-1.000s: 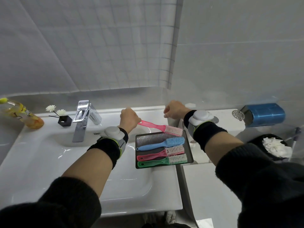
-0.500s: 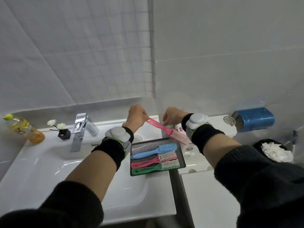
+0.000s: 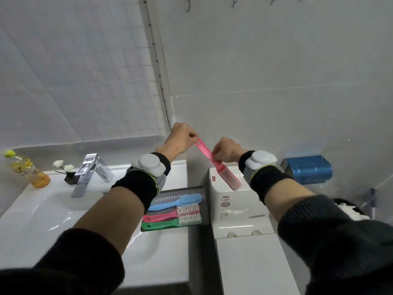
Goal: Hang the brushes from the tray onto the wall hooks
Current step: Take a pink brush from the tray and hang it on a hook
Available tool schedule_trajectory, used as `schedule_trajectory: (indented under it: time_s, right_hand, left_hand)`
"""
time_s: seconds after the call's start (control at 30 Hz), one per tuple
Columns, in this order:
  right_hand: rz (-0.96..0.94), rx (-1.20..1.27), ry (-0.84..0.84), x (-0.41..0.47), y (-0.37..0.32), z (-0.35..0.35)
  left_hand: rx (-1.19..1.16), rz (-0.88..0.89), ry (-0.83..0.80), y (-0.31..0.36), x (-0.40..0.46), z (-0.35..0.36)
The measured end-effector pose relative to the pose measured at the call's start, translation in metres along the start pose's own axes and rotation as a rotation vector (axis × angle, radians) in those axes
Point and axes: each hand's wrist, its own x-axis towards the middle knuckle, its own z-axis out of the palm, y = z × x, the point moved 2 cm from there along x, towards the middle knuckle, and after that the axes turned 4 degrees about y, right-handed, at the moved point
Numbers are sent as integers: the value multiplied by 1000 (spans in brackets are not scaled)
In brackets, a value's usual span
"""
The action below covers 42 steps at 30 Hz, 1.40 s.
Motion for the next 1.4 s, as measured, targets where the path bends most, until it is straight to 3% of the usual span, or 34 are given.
schedule_trajectory:
  time_s: [0.33,0.73,1.17,1.4]
  right_hand:
    - [-17,378,371,16,-12,-88]
    - [-129,623,680,53,-116,-199]
    - [-90,605,770,88,-167,-219]
    - [-59,621,812,96,-163,-213]
  left_hand:
    - [4,211,504,67,54,-133]
    - [530,524,930,103,85,-258]
    - [619,532,1054,80,99,-286]
    - [542,478,966,68,112,-283]
